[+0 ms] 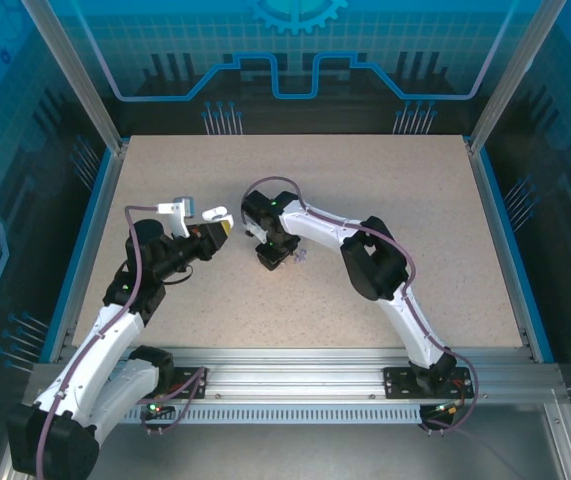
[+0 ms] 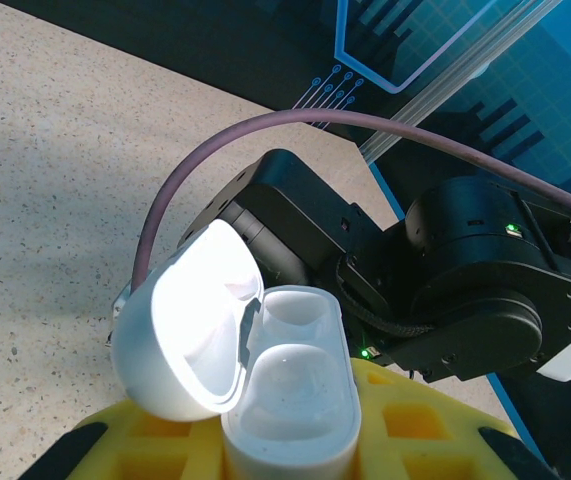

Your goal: Insert the wireless bluetooth earbuds into the charging case

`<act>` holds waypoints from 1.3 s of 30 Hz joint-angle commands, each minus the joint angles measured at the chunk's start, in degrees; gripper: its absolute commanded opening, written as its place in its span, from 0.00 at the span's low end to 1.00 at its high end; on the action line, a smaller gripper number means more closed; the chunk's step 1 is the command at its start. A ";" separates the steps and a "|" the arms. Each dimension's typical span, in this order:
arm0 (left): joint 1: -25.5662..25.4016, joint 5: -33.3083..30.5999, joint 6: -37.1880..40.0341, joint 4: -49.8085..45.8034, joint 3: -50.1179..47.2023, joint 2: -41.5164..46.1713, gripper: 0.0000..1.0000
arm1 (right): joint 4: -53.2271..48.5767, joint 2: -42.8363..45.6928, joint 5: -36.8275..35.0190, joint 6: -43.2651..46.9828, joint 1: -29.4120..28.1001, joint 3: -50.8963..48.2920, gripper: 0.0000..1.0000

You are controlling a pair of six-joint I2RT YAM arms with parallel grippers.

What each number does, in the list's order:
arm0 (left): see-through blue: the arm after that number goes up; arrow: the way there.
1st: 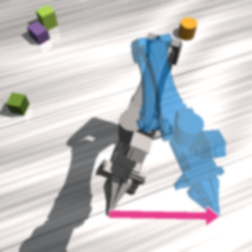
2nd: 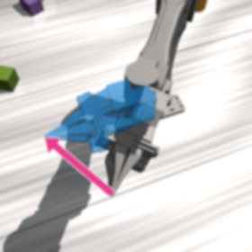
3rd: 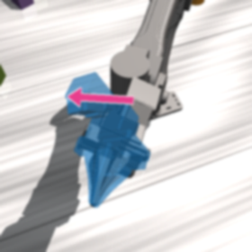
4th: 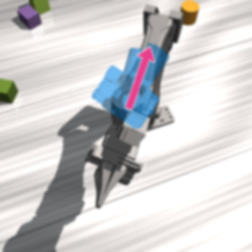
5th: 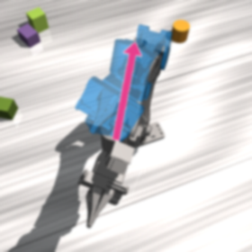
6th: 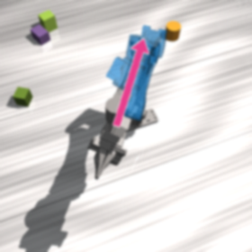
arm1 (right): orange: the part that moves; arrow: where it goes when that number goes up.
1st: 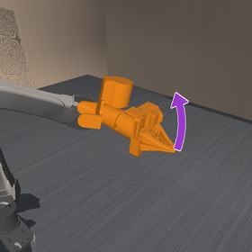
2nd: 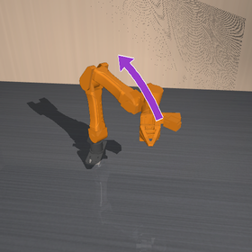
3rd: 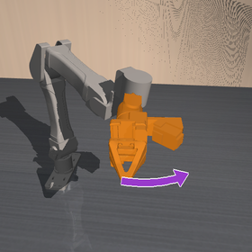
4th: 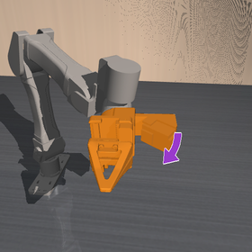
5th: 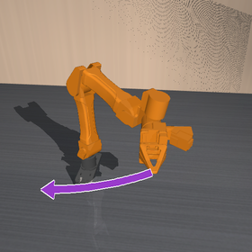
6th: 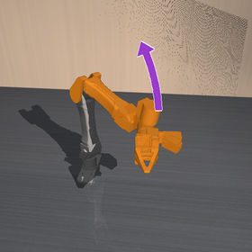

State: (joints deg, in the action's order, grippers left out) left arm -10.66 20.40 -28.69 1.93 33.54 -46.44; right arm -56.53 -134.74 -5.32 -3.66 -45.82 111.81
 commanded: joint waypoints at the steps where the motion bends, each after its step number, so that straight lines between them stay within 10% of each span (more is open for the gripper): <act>1: 0.63 1.11 -1.29 1.05 0.12 0.73 0.15 | -2.45 -2.68 -0.12 -0.01 -0.87 0.47 0.38; 39: 0.72 11.50 -2.25 16.51 -5.60 -6.00 0.14 | 23.28 41.05 24.09 -14.33 11.83 -25.94 0.25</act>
State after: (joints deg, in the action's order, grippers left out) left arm -10.59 27.24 -30.17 12.08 28.36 -51.66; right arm -35.18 -97.30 14.98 -15.70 -35.05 86.67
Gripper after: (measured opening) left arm 0.237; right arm 0.252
